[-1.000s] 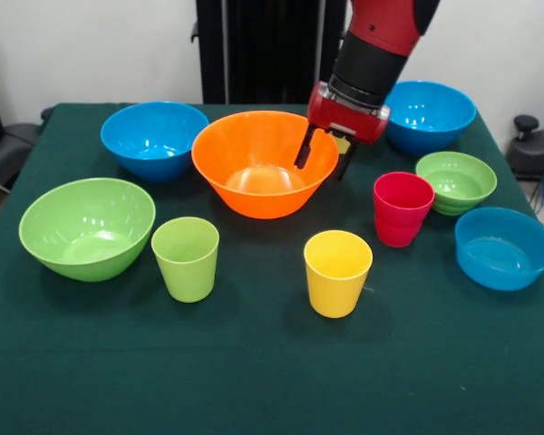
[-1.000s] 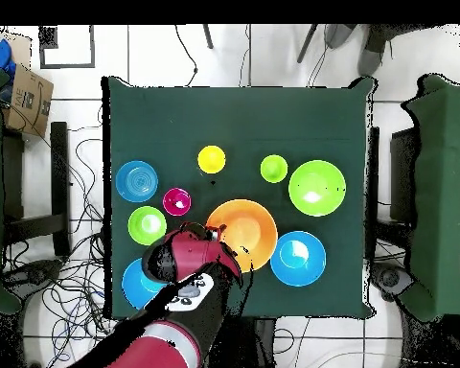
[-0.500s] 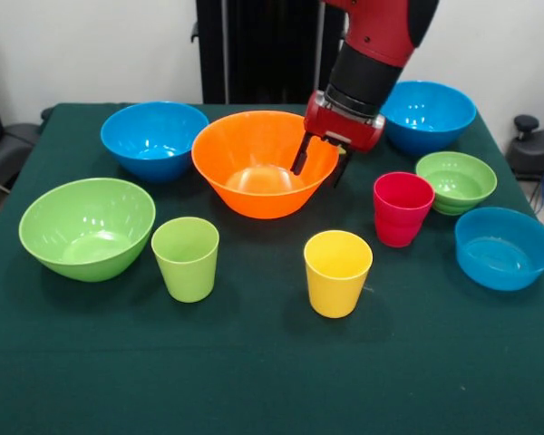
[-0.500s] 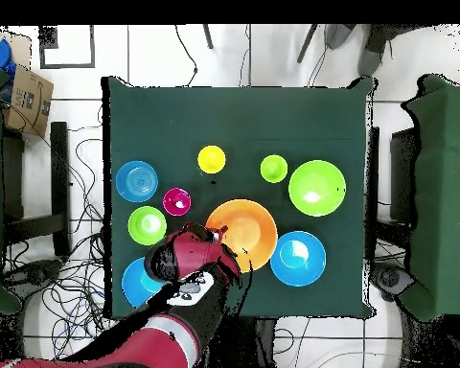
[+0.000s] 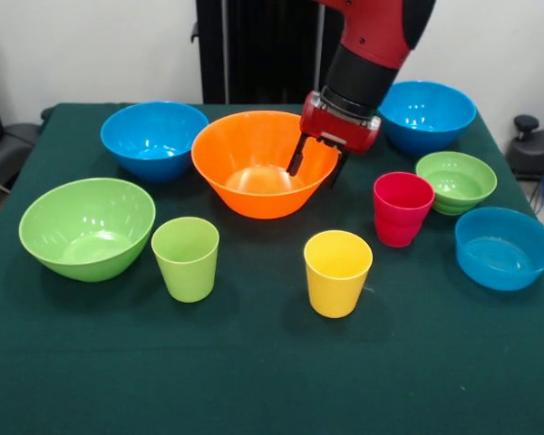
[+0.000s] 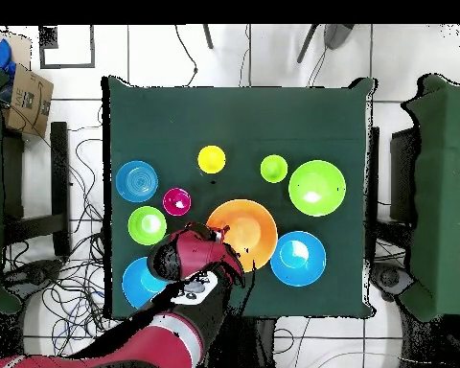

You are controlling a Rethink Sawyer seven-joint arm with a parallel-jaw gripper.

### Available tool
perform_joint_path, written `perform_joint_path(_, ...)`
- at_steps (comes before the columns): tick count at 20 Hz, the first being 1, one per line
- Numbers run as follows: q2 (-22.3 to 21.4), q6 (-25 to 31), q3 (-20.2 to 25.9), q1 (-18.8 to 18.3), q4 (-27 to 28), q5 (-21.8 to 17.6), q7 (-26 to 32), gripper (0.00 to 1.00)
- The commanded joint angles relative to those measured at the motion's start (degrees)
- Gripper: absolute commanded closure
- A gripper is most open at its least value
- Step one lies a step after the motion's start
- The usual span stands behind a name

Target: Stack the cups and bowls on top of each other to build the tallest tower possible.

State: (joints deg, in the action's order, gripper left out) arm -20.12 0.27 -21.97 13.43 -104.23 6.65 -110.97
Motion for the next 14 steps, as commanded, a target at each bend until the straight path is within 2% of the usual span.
perform_joint_path(1,0.1,0.3,5.7,-0.9,1.7,3.0,-10.8,0.0)
perform_joint_path(14,-0.4,1.4,7.4,-2.2,1.6,2.7,-9.8,0.0)
